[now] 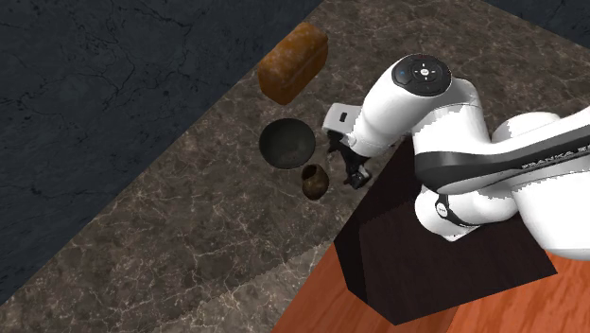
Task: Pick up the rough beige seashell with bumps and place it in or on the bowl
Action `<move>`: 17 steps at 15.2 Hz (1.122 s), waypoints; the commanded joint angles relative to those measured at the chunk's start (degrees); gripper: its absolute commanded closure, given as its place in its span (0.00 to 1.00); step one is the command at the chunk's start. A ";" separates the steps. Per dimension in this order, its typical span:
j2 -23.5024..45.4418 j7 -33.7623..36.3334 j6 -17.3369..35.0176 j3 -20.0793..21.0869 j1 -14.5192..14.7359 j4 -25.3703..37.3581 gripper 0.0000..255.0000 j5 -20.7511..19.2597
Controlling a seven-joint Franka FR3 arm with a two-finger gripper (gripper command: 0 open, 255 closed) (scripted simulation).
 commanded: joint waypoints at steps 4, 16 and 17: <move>7.00 -0.94 7.59 -2.39 1.34 -0.49 0.00 0.00; 10.61 -1.40 11.27 -3.51 2.56 -0.55 1.00 0.66; 10.61 -1.40 11.27 -3.51 2.56 -0.55 1.00 0.66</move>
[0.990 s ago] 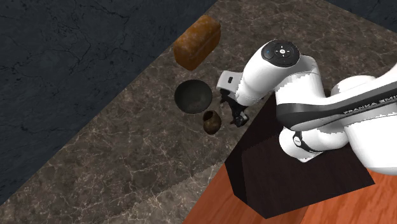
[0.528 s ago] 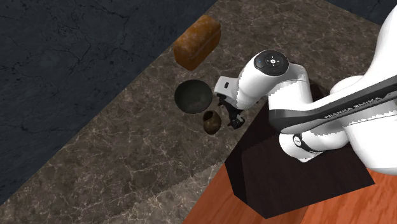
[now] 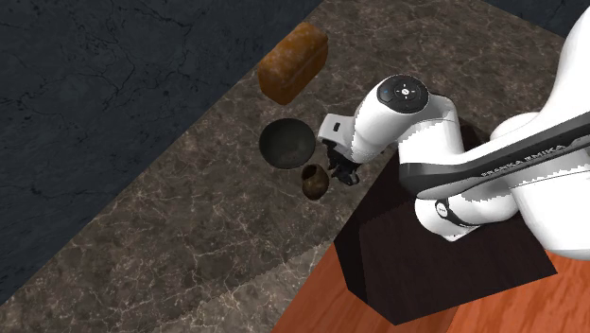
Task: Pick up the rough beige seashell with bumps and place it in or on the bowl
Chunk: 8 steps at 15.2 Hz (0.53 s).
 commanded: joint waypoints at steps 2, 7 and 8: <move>0.00 0.00 0.00 0.00 0.00 0.00 1.00 0.00; 0.00 0.00 0.00 0.00 0.00 0.00 1.00 0.00; 0.00 0.00 0.00 0.00 0.00 0.00 0.00 0.00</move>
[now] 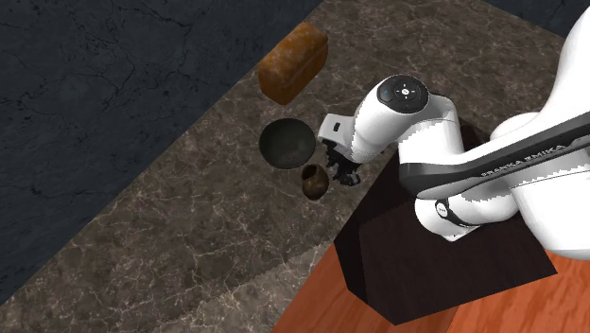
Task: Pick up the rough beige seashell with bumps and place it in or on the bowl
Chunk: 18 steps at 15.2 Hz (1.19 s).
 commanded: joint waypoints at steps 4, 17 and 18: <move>10.75 24.51 -13.13 15.97 1.22 12.65 0.00 -0.09; 24.14 34.46 -15.01 18.57 2.81 20.71 0.00 -0.52; 24.15 34.46 -15.01 18.57 2.81 20.71 0.00 -0.52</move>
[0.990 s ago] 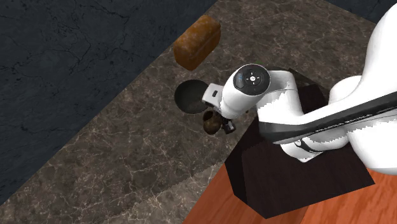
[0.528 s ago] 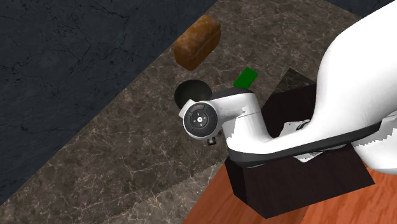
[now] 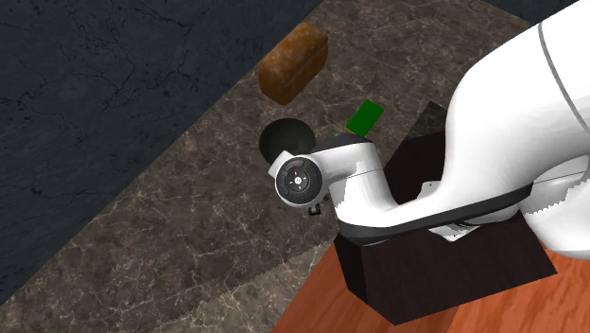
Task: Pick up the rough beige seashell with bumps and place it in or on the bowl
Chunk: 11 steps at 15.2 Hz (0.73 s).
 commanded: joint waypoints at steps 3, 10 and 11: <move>0.07 0.01 0.11 -0.02 -0.01 -0.02 0.00 -0.03; -0.02 0.02 0.07 -0.02 -0.02 -0.08 1.00 -0.05; -0.04 0.04 0.06 -0.01 0.00 -0.09 1.00 -0.05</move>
